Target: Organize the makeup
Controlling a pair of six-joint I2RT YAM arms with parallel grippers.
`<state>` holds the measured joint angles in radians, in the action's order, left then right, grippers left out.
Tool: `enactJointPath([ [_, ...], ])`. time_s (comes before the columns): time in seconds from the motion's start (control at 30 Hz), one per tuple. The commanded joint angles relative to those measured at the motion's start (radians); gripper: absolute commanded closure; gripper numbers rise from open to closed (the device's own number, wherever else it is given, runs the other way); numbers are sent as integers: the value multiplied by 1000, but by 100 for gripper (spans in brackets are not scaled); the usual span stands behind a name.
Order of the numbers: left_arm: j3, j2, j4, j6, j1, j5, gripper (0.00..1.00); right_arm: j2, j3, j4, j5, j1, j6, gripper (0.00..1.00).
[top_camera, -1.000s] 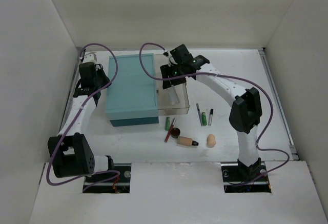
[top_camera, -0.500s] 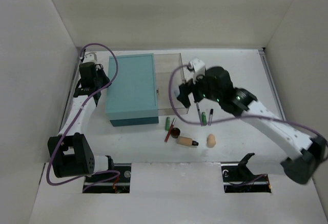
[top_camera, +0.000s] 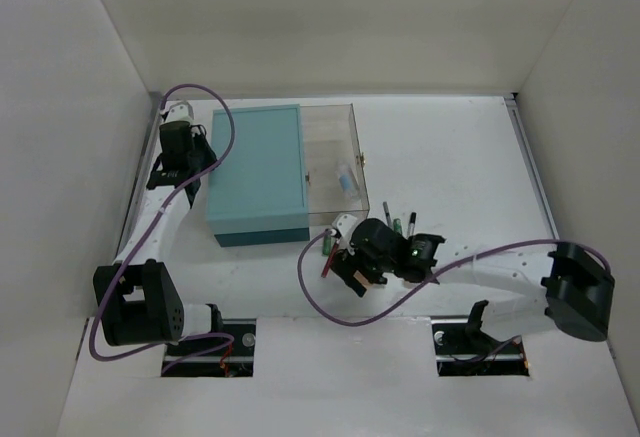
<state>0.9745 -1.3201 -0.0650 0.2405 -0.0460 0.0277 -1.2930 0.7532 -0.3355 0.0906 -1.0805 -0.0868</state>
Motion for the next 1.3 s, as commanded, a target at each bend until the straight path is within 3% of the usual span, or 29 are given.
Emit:
enactJointPath([
  [0.0,-23,-7,-56,-18,24,3,85,-44,6,65,25,-3,-8,0],
  [0.23,-22,-11,-59,-26,33,-12,85,-117,-26,121,11,-15,4,0],
  [0.37,-17,-10,-62,-27,31,-12,85,-173,-20,122,21,-15,1,9],
  [0.4,-17,-7,-62,-27,30,-12,85,-177,-20,122,23,-17,-1,13],
  [0.53,-17,2,-62,-27,28,-12,85,-151,-14,99,52,-41,-19,55],
  [0.77,-20,1,-64,-27,28,-23,85,-3,87,-66,75,-57,-27,89],
  [0.9,-22,4,-64,-27,28,-25,85,110,178,-88,72,-43,1,89],
  [1.0,-23,7,-64,-26,31,-28,85,133,289,-30,64,52,22,89],
  [1.13,-26,7,-64,-26,36,-38,85,-36,501,42,54,207,-19,89],
  [1.27,-26,2,-64,-27,39,-48,85,-283,734,23,92,282,-109,90],
])
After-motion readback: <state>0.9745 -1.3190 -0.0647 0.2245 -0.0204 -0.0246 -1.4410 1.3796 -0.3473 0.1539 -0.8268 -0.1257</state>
